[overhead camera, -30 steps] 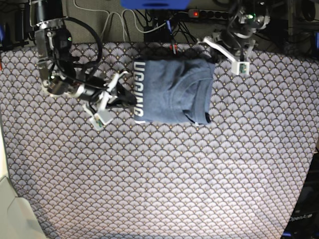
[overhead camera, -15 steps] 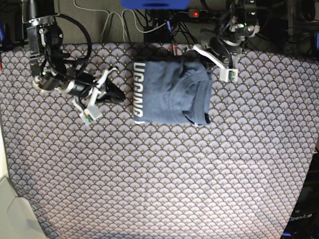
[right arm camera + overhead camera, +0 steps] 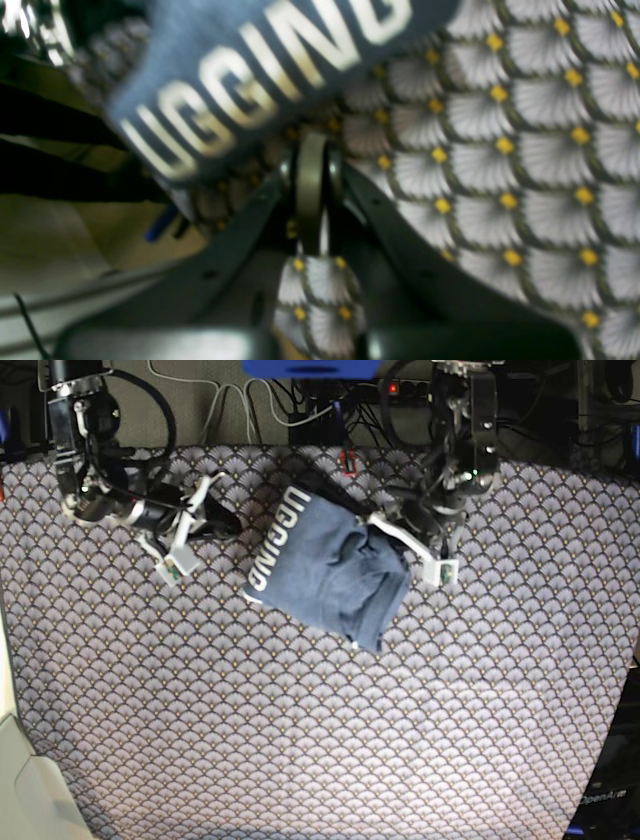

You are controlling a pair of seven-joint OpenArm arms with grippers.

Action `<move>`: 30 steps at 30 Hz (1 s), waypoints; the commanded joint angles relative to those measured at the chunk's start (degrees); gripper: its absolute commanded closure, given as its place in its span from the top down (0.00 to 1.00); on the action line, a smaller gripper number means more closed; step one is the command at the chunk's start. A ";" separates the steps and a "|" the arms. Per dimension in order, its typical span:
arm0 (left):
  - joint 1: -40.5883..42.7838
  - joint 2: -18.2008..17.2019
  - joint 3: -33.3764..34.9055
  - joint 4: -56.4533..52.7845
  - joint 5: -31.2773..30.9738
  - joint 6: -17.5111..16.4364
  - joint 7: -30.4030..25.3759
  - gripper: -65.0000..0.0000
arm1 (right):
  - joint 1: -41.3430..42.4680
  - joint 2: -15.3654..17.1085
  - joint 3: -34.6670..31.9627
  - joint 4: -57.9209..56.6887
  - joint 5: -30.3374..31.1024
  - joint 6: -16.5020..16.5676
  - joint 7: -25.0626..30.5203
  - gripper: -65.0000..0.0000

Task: Fold the T-shirt properly
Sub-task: 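Grasp the folded bundle with the left gripper and rotate it, then tuck the bundle's edge with the right gripper and release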

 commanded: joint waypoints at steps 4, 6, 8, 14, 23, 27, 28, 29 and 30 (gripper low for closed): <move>-8.50 0.64 -0.06 -4.67 0.53 0.31 -0.20 0.00 | 0.68 1.31 0.34 0.94 1.16 0.38 1.24 0.00; -12.72 1.61 -0.06 -9.15 0.53 0.31 -0.46 0.00 | 0.68 1.49 0.34 0.85 1.16 0.38 1.24 0.00; -16.67 1.96 -0.06 -13.99 0.53 0.31 -0.55 0.00 | 0.59 1.58 0.34 0.85 1.16 0.38 1.15 0.00; -23.62 3.81 0.03 -21.72 0.44 0.31 -2.04 0.00 | -0.29 1.75 0.25 0.85 1.16 0.38 1.15 0.00; -23.00 4.34 0.03 -12.40 0.44 0.22 -2.75 0.00 | 0.24 1.66 0.25 2.35 1.51 0.64 1.15 0.00; -19.40 3.02 -2.34 -1.41 0.44 0.22 -2.66 0.00 | 0.24 0.87 -0.01 6.74 1.51 0.64 -1.04 0.00; -18.61 2.75 -3.84 0.87 0.44 0.22 -2.66 0.00 | 0.59 -0.01 -0.01 8.06 1.51 0.64 -2.27 0.00; -17.46 2.67 -5.86 2.45 0.44 0.22 -2.66 0.00 | 1.47 -0.71 -0.01 9.47 1.51 0.64 -3.59 0.00; -16.06 2.58 -8.32 3.95 0.53 0.22 -2.66 0.00 | 2.26 -1.33 -0.10 10.35 1.51 0.64 -5.09 0.00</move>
